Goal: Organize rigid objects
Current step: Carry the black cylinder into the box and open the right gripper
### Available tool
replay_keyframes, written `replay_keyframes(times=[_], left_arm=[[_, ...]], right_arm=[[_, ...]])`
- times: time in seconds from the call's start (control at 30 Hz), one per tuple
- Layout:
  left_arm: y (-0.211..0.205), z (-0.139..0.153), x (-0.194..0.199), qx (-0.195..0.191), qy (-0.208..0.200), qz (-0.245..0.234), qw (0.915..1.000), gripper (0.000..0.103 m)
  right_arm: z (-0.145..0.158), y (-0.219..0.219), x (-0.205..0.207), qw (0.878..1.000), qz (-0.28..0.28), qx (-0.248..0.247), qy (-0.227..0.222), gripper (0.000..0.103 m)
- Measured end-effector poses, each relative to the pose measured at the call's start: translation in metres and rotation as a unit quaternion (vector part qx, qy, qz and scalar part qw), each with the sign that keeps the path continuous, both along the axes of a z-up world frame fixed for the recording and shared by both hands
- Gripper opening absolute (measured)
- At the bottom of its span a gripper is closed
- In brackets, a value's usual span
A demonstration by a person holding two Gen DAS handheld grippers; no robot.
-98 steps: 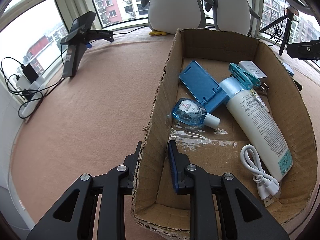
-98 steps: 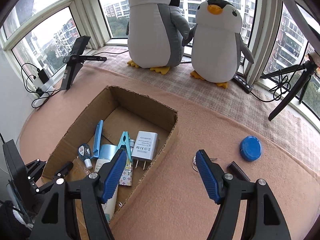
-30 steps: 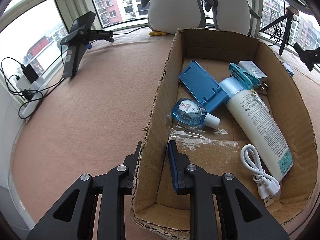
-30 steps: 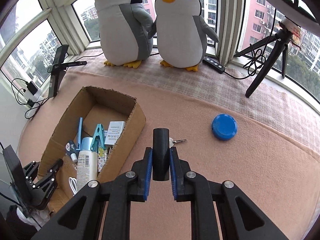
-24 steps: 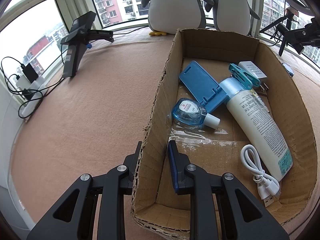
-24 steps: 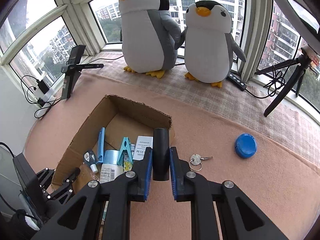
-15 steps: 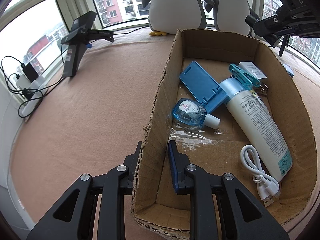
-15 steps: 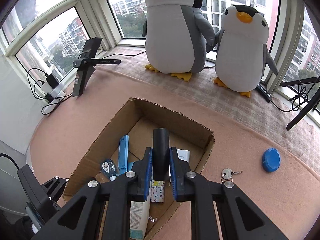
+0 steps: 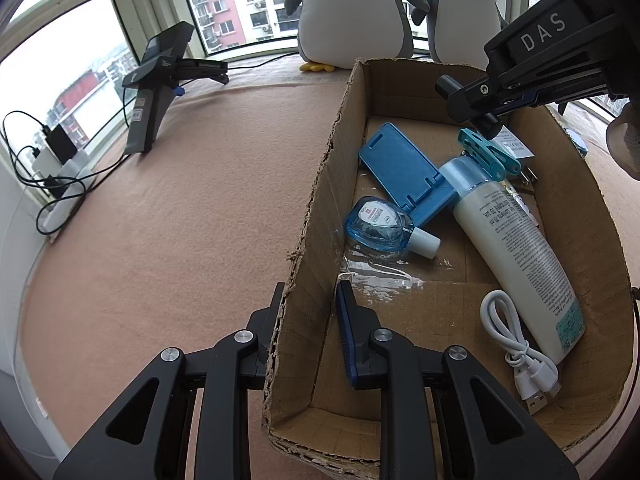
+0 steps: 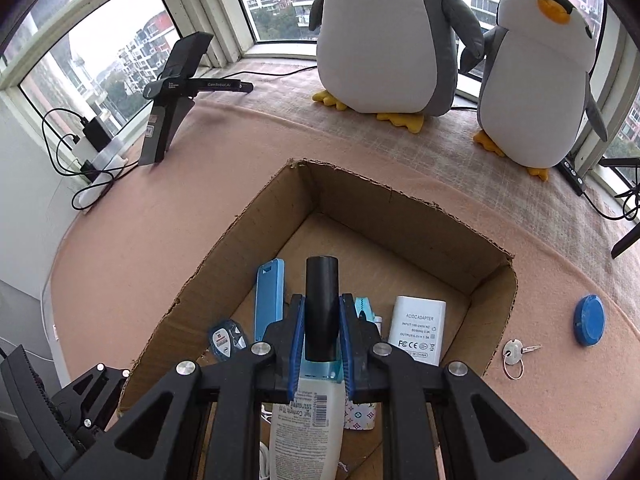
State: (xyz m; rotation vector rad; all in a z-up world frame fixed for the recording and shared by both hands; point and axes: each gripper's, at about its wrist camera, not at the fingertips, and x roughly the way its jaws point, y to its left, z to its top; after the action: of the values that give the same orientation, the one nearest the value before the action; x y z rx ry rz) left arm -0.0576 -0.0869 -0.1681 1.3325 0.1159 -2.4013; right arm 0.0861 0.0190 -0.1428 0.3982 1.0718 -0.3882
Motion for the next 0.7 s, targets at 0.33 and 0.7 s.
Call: replay_keyframes(times=[0.33,0.7], left_arm=[[-0.0001,-0.0001,0.0002,-0.001,0.000,0.001,1.0000,0.020],[-0.0004,-0.0002,0.0003,-0.001,0.000,0.002,1.0000,0.020]], right_arm=[[-0.0010,0.0000,0.0050,1.000,0.012,0.004,0.000,0.026],[0.0069,-0.0015,0.0035,1.000,0.009,-0.016,-0.008,0.067]])
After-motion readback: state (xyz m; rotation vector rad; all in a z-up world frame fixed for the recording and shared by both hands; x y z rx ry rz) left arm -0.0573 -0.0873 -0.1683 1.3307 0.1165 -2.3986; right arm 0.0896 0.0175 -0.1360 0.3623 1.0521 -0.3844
